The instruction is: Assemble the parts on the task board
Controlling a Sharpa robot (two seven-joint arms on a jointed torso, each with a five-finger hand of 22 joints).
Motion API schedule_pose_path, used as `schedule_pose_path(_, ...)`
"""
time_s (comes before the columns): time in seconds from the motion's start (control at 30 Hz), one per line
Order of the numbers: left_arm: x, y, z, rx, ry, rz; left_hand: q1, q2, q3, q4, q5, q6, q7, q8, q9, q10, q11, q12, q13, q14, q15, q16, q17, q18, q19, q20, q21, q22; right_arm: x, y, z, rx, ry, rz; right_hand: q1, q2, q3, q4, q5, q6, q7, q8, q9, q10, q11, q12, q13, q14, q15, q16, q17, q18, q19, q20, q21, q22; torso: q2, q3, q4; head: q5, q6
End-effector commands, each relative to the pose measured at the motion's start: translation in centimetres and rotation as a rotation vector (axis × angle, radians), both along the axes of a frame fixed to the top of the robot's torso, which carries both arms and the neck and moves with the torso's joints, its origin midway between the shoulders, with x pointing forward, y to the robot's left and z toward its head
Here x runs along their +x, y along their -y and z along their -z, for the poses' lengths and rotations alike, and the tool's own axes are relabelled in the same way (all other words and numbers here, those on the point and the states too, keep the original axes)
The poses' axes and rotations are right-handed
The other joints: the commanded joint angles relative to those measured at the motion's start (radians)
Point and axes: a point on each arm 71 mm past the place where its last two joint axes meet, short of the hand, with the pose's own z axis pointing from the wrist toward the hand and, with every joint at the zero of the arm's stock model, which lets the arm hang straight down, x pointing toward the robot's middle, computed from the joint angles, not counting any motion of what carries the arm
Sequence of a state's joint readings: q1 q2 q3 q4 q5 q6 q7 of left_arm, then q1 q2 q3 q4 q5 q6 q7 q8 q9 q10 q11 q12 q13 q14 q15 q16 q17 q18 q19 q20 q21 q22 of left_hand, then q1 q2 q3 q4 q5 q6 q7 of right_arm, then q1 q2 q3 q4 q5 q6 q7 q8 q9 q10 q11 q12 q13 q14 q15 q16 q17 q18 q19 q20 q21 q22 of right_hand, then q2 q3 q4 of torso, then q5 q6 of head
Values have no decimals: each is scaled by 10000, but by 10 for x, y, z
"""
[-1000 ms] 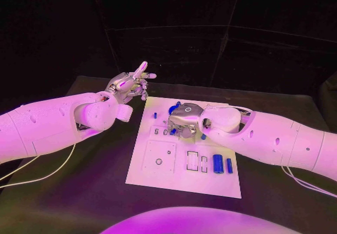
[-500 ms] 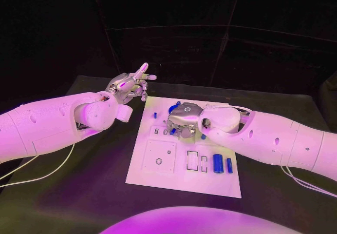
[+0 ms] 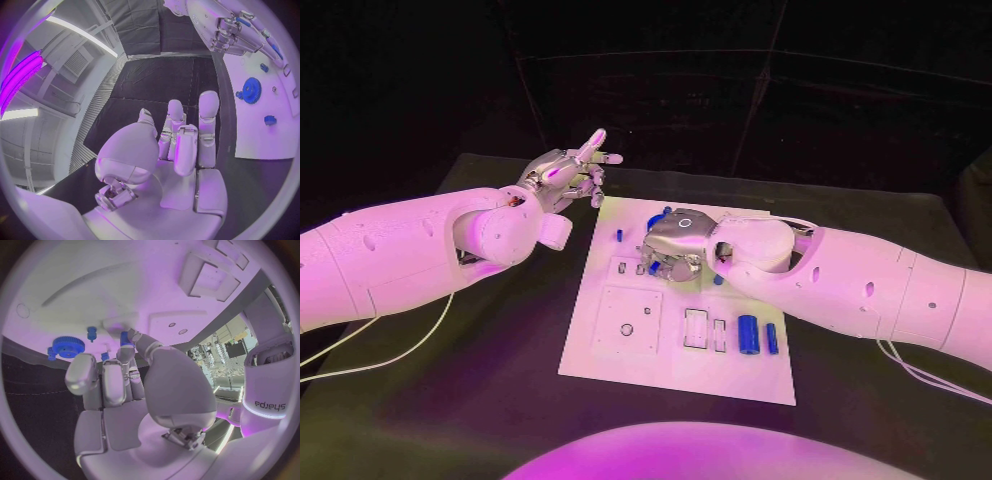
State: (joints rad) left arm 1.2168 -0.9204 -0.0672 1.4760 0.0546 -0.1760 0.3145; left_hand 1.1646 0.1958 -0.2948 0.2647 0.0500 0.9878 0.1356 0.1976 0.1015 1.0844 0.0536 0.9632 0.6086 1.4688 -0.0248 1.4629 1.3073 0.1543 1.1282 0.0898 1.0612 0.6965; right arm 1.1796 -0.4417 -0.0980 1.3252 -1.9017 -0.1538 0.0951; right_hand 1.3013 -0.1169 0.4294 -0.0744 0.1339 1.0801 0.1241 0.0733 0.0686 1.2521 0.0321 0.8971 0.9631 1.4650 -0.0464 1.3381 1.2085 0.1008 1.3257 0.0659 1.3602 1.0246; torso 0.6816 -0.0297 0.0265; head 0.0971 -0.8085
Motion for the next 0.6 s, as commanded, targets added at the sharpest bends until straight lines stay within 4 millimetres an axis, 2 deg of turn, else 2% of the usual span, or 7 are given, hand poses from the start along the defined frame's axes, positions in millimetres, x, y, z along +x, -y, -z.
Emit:
schedule_pose_path(0.03,0,2,-2,-7,57,172,107,-29,-1,-65,-23,-69,10,34,10,-50,11,-52,-15,389,71,8,398,102,53,9,19,-10,0,-1,-3,192,205,-37,102,96,47,-18,-39,66,-15,7,23,-43,0,-7,20,356,47,-14,25,7,-55,7,-25,28,-2,4,-1,1,-14)
schedule_pose_path(0.6,0,2,-1,28,40,179,117,-48,-18,-74,-22,-81,12,39,12,-52,13,-53,-20,403,72,28,439,93,86,10,46,38,-1,-2,-3,110,207,-39,212,172,125,-71,-71,156,-30,41,39,-51,-11,-3,20,362,39,-11,40,5,-42,2,-19,43,-3,-6,2,-3,-43)
